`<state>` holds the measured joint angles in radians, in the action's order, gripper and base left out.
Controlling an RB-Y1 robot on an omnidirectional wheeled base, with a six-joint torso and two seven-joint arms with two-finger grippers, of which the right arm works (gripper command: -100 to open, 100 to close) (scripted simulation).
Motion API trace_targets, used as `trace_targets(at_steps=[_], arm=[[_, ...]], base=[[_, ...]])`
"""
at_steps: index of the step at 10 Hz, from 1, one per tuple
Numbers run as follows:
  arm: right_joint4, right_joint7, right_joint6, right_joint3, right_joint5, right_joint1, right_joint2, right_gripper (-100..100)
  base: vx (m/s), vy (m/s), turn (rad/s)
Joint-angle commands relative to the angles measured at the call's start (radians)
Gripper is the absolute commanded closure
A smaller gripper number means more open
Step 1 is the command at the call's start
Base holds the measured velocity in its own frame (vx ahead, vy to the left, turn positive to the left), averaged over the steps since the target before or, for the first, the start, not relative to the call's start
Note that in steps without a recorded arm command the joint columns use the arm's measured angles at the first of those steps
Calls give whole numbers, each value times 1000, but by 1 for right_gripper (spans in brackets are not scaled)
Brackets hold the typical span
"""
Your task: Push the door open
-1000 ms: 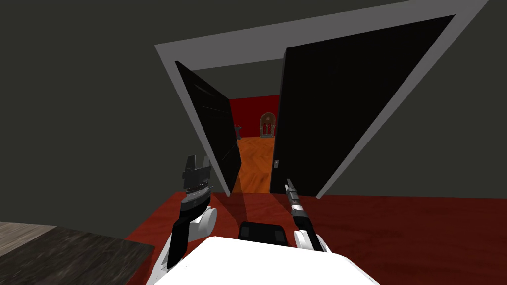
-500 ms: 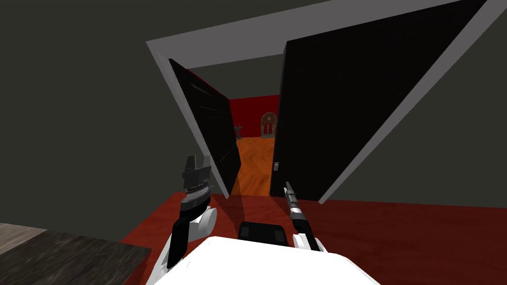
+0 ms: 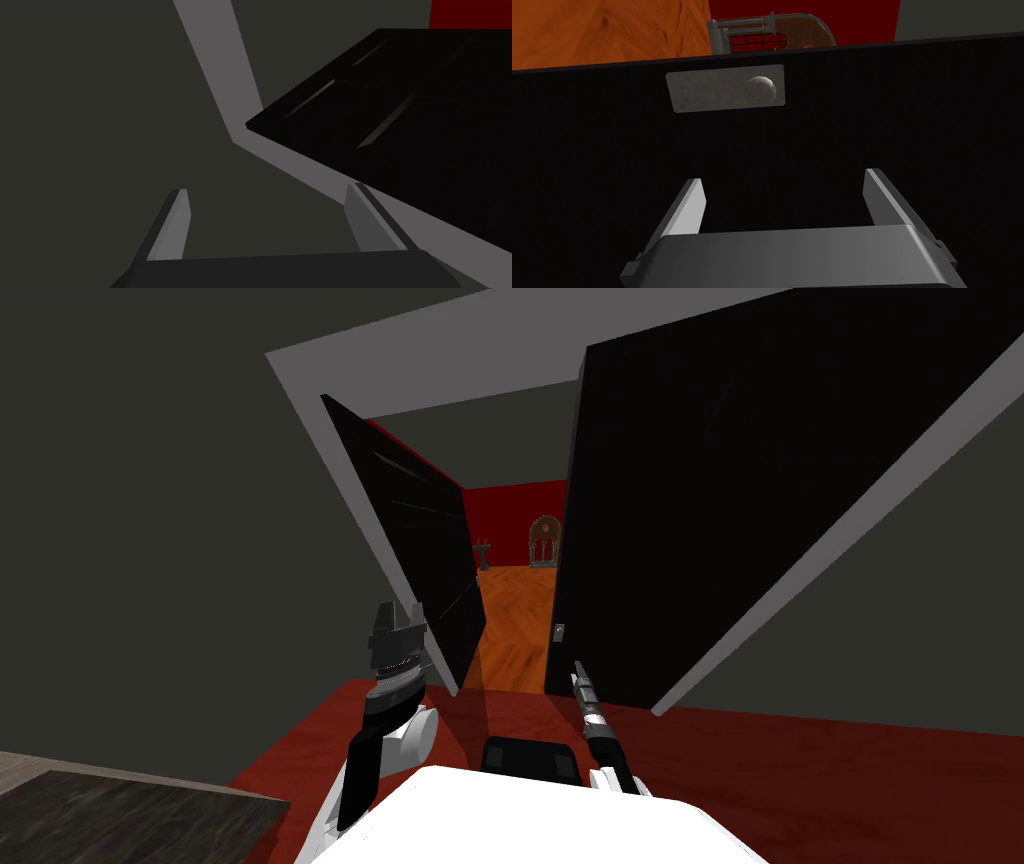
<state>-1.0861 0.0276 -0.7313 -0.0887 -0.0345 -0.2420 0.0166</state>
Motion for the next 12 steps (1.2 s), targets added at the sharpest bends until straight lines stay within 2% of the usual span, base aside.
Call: trace_targets(at_steps=[1,2,3,4,7,10,12], arm=[[29,0,-7,-1,2,7,-8,-100],[15,0,-2,-1,1,2,-6,-100],[25,1,-3,4,0,11,10,-100],[30,1,-3,6,-1,16,15,-100],[45,2,-1,14,-4,31,22,-100],[61,3,0,23,-7,46,13,-100],[71,4,0,29,-9,56,-5,-100]], base=[[151,-96,27],[61,-40,11],[135,-21,15],[214,-4,28],[195,16,16],[180,-15,18],[208,-21,18]])
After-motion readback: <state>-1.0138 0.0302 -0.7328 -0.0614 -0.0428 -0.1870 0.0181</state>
